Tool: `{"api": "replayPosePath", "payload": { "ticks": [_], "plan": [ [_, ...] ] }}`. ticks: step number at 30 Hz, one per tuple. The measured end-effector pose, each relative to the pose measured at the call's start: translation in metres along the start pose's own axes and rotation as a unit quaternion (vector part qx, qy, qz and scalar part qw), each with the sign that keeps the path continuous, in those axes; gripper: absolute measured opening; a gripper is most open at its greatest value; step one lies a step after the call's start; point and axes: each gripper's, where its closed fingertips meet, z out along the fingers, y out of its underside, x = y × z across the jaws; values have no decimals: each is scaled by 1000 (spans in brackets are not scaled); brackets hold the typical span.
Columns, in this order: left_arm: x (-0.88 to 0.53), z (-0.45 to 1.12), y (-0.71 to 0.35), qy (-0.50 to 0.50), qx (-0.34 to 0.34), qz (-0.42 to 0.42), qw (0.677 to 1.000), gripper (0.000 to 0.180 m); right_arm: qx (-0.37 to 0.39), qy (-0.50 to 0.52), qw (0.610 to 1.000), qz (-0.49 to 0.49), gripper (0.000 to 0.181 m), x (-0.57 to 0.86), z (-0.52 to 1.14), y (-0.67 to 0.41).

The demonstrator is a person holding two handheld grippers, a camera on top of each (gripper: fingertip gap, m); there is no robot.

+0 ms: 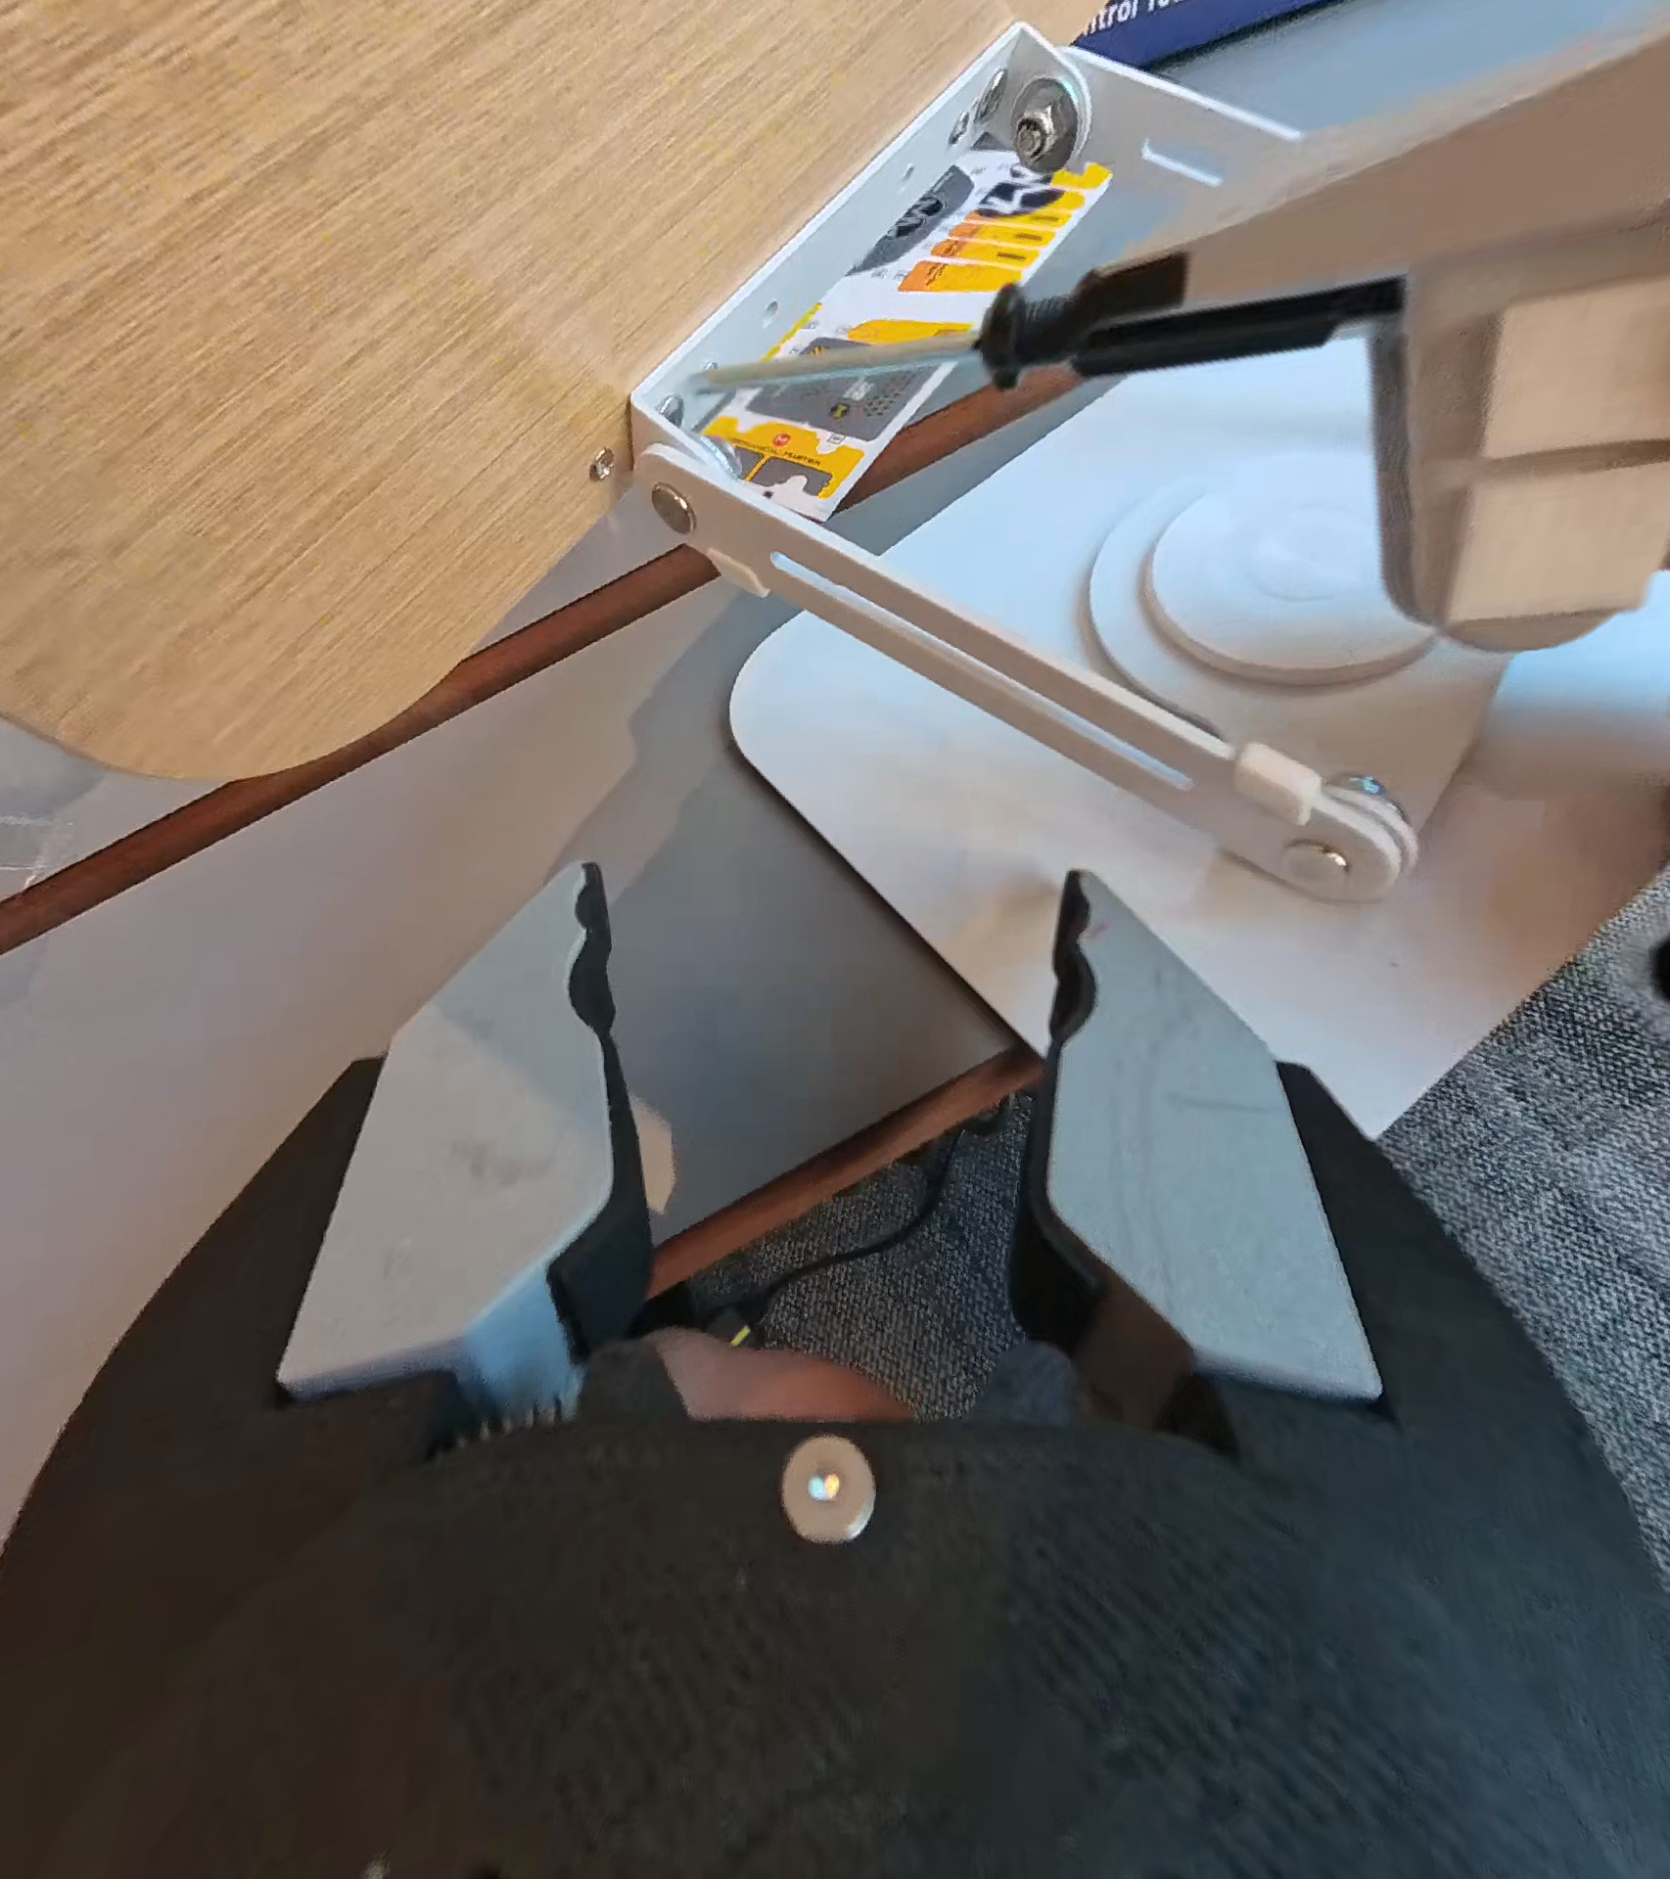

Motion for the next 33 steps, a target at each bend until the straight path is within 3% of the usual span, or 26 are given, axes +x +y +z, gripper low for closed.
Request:
{"api": "replayPosePath", "payload": {
  "ticks": [8, 16, 28, 33],
  "plan": [
    [-6, -5, 4, -20, 4, 2, 1000, 88, 66, -52, 996, -7, 10, -18, -40, -6],
    [-16, -29, 12, -51, 85, -22, 995, 93, 152, -65, 979, -117, 10, -35, -98, 5],
    [5, -63, -8, 1, 71, -81, 994, 97, 120, -65, 949, -286, 11, -81, -96, -16],
    [34, -106, -8, 91, 16, -97, 991, 97, 59, -38, 961, -266, 11, -97, -113, -21]
  ]
}}
